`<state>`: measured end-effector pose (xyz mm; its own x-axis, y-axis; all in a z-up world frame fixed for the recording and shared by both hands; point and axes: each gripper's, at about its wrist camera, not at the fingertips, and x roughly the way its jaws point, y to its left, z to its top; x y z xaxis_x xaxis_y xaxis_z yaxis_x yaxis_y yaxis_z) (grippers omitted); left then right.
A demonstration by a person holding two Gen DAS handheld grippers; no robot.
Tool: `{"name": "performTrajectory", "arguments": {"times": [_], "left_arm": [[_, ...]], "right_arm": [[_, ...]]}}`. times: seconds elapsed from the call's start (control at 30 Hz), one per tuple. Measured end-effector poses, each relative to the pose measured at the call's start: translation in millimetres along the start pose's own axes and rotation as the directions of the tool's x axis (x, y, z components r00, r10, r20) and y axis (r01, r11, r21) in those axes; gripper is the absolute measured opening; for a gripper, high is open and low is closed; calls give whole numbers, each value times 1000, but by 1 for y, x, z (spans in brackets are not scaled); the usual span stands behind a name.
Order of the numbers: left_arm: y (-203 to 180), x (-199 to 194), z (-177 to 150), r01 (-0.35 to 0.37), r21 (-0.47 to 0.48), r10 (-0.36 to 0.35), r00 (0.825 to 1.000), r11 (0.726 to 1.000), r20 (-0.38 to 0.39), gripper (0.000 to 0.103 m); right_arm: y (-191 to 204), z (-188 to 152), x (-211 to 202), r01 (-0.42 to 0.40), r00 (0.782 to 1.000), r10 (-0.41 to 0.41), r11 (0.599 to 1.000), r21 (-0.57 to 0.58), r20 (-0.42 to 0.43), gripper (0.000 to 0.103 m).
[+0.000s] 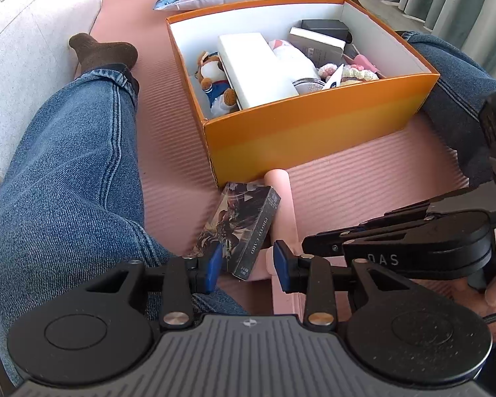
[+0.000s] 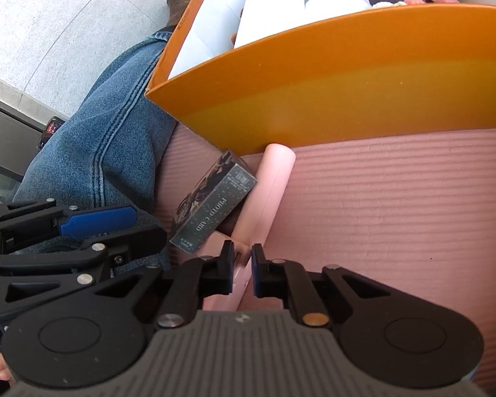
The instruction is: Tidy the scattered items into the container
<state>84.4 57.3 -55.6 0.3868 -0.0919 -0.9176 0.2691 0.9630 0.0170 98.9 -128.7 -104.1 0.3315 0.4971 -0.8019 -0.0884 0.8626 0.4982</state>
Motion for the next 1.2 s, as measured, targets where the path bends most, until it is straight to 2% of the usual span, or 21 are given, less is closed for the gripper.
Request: {"name": "performTrajectory", "arguments": {"times": [0.13,0.23,0.4,0.53,0.6,0.7,0.83,0.93,1.2], "left_arm": [[0,2,1,12,2,-12,1000,1000,-3,39],[0,3,2,6,5,-6,1000,1000,-4,39],[-3,8,5,0,32,0,1000,999,-14,41],[-14,18,11,-28,116,31,999,993,-30,52],[-20,26,15,-43,162,52,997,986,-52,57],[-25,41,22,-51,193,72,992,980,-104,60],[-26,61,29,-46,210,83,982,977,-172,66],[-24,72,32,-40,207,81,978,978,-193,69],[-20,95,30,-67,213,116,966,975,-229,73]], "right_arm": [[2,1,-11,67,997,-66,997,-39,43,8],[-4,3,-19,90,994,-89,996,-11,59,7],[-15,5,-39,176,979,-176,984,14,107,7],[-28,4,-52,240,961,-241,970,29,134,6],[-34,3,-55,254,956,-257,966,42,143,0],[-39,4,-64,260,949,-261,965,30,178,0],[-39,6,-66,250,953,-248,968,14,176,7],[-42,4,-61,243,959,-244,970,21,148,12],[-51,1,-53,269,954,-271,963,29,130,18]]}}
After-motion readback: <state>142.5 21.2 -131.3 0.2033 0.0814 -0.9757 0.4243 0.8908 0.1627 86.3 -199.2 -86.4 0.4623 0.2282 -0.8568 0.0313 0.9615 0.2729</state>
